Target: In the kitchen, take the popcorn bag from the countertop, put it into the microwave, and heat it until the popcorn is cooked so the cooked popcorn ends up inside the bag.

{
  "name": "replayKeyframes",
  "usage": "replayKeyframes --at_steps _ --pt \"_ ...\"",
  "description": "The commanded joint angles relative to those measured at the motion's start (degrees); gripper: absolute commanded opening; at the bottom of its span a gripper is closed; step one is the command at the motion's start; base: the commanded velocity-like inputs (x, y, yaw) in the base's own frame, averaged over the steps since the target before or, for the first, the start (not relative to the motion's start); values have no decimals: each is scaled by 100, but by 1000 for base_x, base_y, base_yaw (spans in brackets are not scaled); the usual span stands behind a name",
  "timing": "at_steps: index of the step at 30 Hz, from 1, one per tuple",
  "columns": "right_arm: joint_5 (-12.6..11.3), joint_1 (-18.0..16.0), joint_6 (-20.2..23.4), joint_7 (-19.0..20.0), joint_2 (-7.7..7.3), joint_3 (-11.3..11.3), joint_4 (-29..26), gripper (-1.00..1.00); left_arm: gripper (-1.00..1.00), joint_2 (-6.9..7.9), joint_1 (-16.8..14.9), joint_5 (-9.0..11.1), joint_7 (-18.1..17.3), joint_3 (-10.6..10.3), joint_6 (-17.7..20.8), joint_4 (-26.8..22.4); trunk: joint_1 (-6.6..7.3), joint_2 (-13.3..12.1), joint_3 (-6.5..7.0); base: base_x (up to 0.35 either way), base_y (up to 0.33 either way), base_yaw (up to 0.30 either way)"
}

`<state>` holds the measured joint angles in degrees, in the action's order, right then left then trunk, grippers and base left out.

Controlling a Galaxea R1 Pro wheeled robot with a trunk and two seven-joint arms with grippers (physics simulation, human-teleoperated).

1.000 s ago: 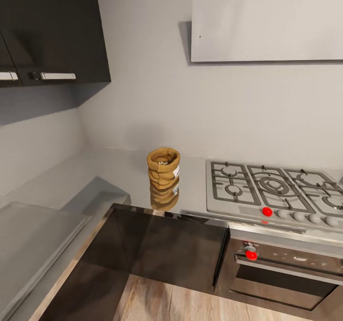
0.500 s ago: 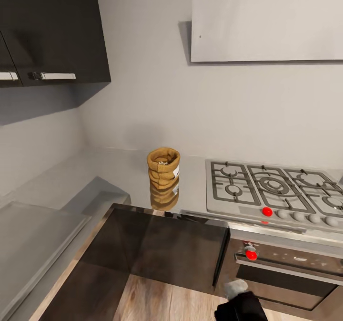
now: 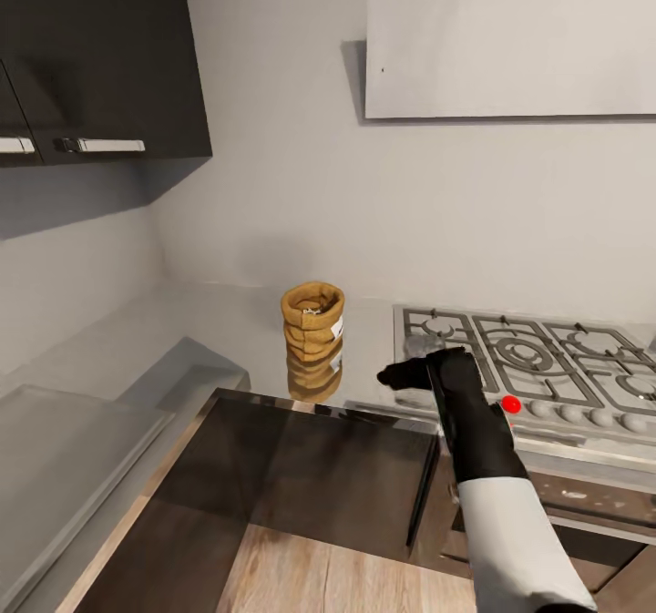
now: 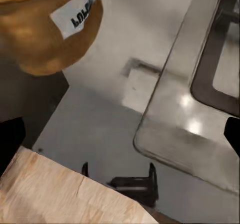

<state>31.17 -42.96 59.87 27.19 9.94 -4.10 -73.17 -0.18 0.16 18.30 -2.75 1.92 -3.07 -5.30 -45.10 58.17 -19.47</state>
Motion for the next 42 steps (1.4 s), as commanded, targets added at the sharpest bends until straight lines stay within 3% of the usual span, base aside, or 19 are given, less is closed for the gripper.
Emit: replayKeyframes --at_steps 1,4,5,6,7,8,10,19,34,42 --pt "66 -385 13 68 6 1 152 100 100 0 2 33 -24 19 -6 -6 -1 4 -7 0 0 0" --pt "69 -1306 13 55 6 -11 1048 100 100 -2 2 35 -23 23 -7 -6 -1 4 -7 0 0 0" --pt "73 -2383 13 41 6 -174 2102 100 100 0 2 39 -18 27 -9 -6 -1 4 -7 0 0 0" --pt "73 -2599 13 38 6 -236 2261 100 100 0 2 40 -20 28 -9 -6 -1 4 -7 0 0 0" --pt "74 -3147 13 34 6 -332 2620 100 100 1 2 42 -18 33 -9 -8 -1 4 -7 0 0 0" --pt "79 -3482 13 31 6 -404 2809 100 100 1 2 42 -16 35 -9 -7 -1 4 -7 0 0 0" --pt "91 -3660 13 21 6 -460 2843 100 100 1 2 48 -15 38 -9 -7 -1 4 -7 0 0 0" --pt "150 -3746 13 -5 6 -467 2551 100 100 -4 2 16 -6 2 4 -7 -1 4 -7 0 0 0" --pt "152 -3741 13 -83 6 -458 2625 100 100 -86 2 61 51 56 0 -15 -1 4 -7 0 0 4" --pt "153 -3741 13 -204 6 -475 2738 100 100 -101 2 68 123 70 0 -18 -1 4 -7 0 0 237"
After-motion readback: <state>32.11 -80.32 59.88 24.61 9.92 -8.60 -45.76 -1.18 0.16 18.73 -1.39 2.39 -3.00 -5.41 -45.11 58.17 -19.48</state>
